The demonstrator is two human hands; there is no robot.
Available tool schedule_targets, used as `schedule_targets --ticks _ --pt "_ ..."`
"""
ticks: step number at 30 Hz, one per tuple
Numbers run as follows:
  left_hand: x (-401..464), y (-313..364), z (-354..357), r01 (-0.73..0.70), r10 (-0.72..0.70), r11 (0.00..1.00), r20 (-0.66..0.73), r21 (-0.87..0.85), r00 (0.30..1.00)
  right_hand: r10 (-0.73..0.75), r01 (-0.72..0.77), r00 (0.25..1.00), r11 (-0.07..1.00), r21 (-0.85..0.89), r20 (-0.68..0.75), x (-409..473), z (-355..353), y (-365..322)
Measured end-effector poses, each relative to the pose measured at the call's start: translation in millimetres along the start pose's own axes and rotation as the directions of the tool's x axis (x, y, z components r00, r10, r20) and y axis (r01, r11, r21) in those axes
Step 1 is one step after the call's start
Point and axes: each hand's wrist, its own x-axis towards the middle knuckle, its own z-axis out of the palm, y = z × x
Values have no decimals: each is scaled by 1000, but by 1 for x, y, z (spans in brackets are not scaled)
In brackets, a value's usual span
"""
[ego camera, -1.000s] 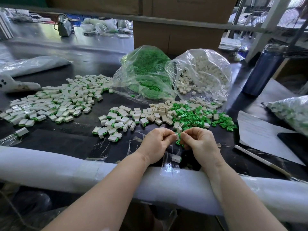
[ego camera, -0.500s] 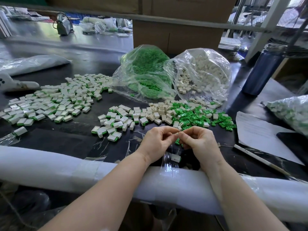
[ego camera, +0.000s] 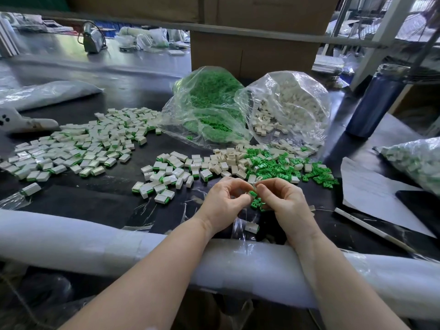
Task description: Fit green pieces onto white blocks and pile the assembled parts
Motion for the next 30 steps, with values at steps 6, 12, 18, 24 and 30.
schedule_targets --ticks 6,12,18,24,30 --pt "-1 0 0 -18 19 1000 48 -6 999 -39 46 990 998 -48 137 -3 4 -5" --pt "-3 3 1 -24 23 1000 86 12 996 28 -29 985 1000 4 171 -3 3 -4" --pt "-3 4 1 -61 51 995 122 81 991 41 -57 983 995 85 179 -3 2 -4" --pt "-2 2 3 -86 65 986 144 142 987 42 -62 984 992 112 174 -2 2 -3" --pt "-2 0 4 -101 77 982 154 158 985 44 -66 983 990 125 177 -2 0 -1"
